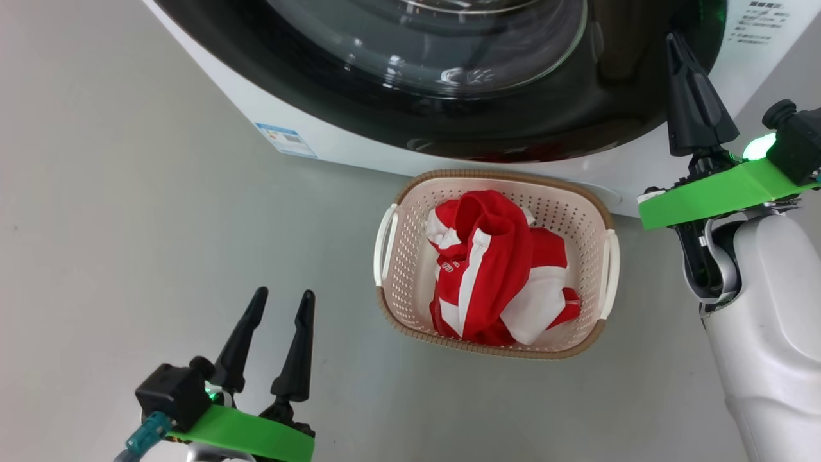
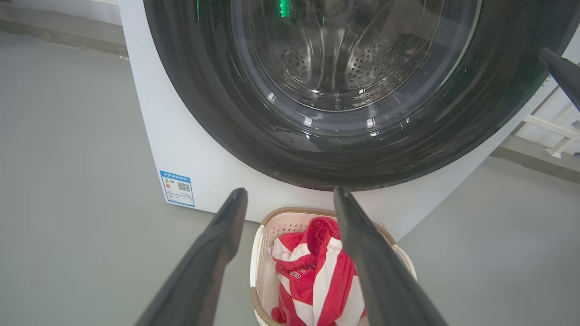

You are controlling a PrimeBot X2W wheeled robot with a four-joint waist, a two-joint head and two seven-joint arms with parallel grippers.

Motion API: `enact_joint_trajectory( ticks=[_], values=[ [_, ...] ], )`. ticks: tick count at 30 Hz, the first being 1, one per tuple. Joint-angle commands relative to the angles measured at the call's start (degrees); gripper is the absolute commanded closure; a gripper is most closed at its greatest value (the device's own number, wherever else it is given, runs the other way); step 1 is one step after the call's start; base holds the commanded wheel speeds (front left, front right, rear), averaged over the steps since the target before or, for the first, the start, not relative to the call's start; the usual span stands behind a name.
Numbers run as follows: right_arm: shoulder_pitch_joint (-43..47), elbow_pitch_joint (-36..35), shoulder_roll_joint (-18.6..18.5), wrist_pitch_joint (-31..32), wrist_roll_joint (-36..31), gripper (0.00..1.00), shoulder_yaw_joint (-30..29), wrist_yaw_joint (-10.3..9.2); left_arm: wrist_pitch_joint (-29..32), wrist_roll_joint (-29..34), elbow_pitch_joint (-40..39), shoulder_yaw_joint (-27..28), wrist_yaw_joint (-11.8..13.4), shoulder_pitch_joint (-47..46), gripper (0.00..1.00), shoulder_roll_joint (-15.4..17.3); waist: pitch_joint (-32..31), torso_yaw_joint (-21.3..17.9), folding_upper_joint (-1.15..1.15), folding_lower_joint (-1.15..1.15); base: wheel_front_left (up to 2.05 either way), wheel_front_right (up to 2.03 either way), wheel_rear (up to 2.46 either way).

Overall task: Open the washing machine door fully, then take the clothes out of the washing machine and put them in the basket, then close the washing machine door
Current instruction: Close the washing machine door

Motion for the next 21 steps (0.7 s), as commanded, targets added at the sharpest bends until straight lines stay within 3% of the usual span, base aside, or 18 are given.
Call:
enact_joint_trajectory(
  ticks=[1,8,10,13,14,16,21],
  values=[
    [-0.53,-1.26,0.67,-0.37,0.12,1.0,1.09,-0.56,-0.7,1.0,-0.88,2.11,-0.31,-1.01,0.0,0.67,-0.91,-0.63,0.0,0.0,0.0,0.0,0.0],
    [6.28,-1.25,1.37,-0.37,1.38,0.9,4.27,-0.56,-0.7,3.05,-0.47,3.03,-0.31,0.08,0.0,0.67,-4.46,-2.45,0.0,0.0,0.0,0.0,0.0],
    [8.55,-1.43,1.48,-0.37,1.73,0.78,4.86,-0.56,-0.7,3.67,-0.37,3.72,-0.31,0.58,0.0,0.67,-5.6,-3.23,0.0,0.0,0.0,0.0,0.0],
    [11.87,-1.85,1.63,-0.37,2.24,0.51,5.64,-0.56,-0.7,4.66,-0.19,4.78,-0.31,1.5,0.0,0.67,-7.17,-4.56,0.0,0.0,0.0,0.0,0.0],
    [12.89,-2.0,1.69,-0.37,2.4,0.28,5.69,-0.56,-0.7,4.98,-0.16,5.08,-0.31,1.82,0.0,0.67,-7.66,-5.05,0.0,0.0,0.0,0.0,0.0],
    [14.83,-2.29,1.78,-0.37,2.64,0.0,5.79,-0.56,-0.7,5.42,-0.05,5.55,-0.31,2.47,0.0,0.76,-8.66,-5.99,0.0,0.0,0.0,0.0,0.0],
    [18.77,-2.86,1.97,-0.37,2.87,0.0,5.6,-0.56,-0.7,6.06,0.21,6.52,-0.31,3.86,0.0,1.2,-10.7,-7.97,0.0,0.0,0.0,0.0,0.0]
  ],
)
